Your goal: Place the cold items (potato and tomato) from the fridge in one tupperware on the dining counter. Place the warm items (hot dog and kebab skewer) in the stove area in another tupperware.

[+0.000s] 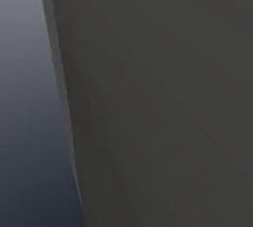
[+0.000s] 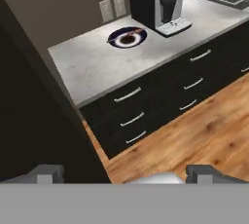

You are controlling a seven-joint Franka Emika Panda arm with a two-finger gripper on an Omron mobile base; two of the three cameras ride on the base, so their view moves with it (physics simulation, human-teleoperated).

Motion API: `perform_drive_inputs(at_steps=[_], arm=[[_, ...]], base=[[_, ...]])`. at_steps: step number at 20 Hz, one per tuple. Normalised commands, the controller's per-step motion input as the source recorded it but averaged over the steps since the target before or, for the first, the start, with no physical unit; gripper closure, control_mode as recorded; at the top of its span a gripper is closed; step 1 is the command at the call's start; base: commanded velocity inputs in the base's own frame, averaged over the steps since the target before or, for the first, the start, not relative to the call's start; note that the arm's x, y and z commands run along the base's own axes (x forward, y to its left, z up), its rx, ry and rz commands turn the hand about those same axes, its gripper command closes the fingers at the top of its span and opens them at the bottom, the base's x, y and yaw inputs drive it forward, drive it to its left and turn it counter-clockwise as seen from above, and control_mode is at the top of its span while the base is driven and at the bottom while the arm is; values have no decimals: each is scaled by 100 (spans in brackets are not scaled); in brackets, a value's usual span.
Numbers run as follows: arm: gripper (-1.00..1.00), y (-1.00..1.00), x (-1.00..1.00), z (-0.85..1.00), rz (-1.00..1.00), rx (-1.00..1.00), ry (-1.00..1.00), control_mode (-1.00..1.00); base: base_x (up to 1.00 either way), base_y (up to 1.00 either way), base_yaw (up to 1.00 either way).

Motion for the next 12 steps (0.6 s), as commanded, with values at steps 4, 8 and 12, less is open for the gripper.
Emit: perform_drive_inputs(at_steps=[4,8,12], arm=[[-100,0,0,0,0,0,0,100],[-100,0,0,0,0,0,0,100],[-100,0,0,0,0,0,0,100]], base=[[49,-84,59],[47,-94,58],[50,-80,43]])
